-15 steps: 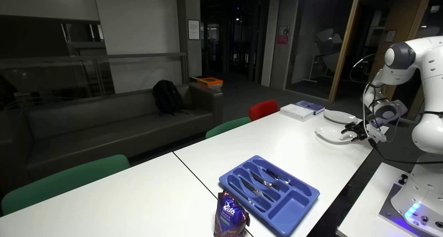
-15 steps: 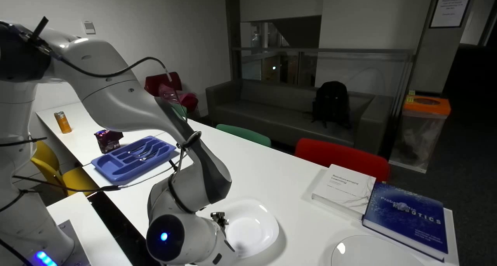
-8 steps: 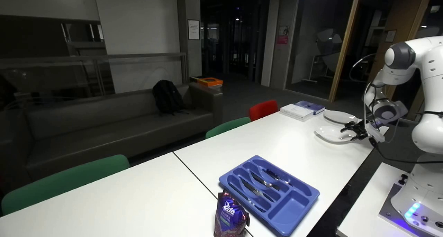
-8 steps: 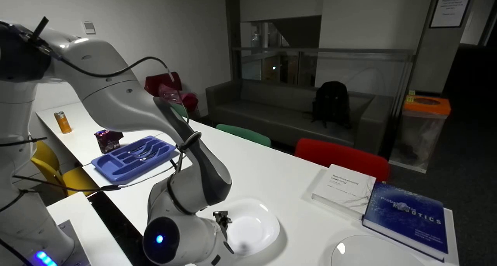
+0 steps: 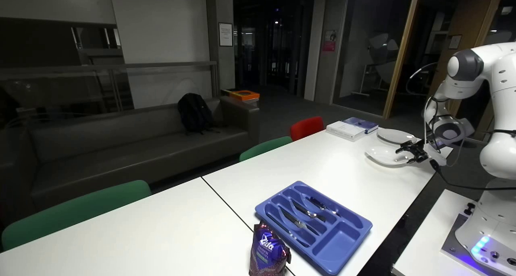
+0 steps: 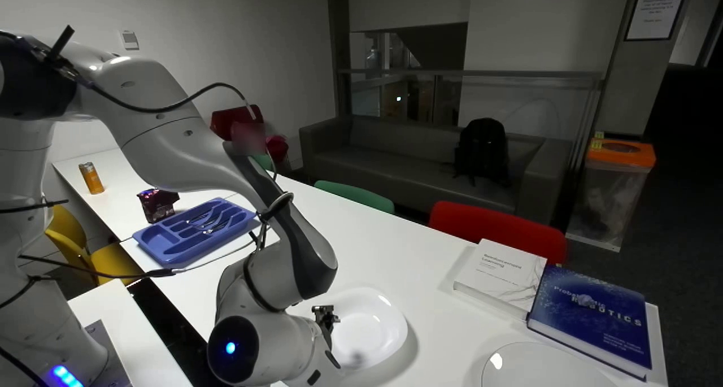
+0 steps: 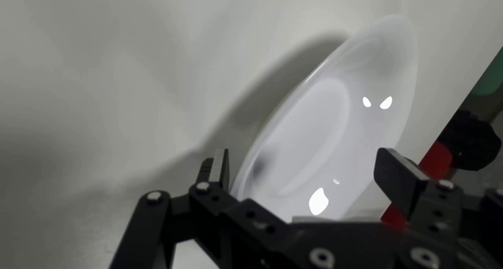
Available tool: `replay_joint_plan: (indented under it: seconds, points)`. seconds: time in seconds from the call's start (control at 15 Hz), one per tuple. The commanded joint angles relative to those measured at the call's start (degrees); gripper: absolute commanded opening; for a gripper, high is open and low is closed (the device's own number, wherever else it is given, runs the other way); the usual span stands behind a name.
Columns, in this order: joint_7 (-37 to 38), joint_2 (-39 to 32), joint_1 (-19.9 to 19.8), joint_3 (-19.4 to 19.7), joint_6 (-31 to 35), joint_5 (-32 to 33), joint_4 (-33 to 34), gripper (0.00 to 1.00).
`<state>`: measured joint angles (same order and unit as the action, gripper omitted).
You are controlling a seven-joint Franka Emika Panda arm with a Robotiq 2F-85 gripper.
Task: Move the plate to the left
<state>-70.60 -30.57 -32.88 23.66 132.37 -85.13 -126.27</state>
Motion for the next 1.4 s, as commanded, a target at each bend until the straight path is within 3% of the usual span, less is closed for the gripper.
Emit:
replay_joint_plan:
  seconds: [0.0, 1.33]
  points:
    - [-1.76, 0.44, 0.72, -0.31, 0.55, -1.38, 0.36, 1.00]
    - [-0.58, -2.20, 2.73, -0.18, 1.86, 0.02, 3.43, 1.00]
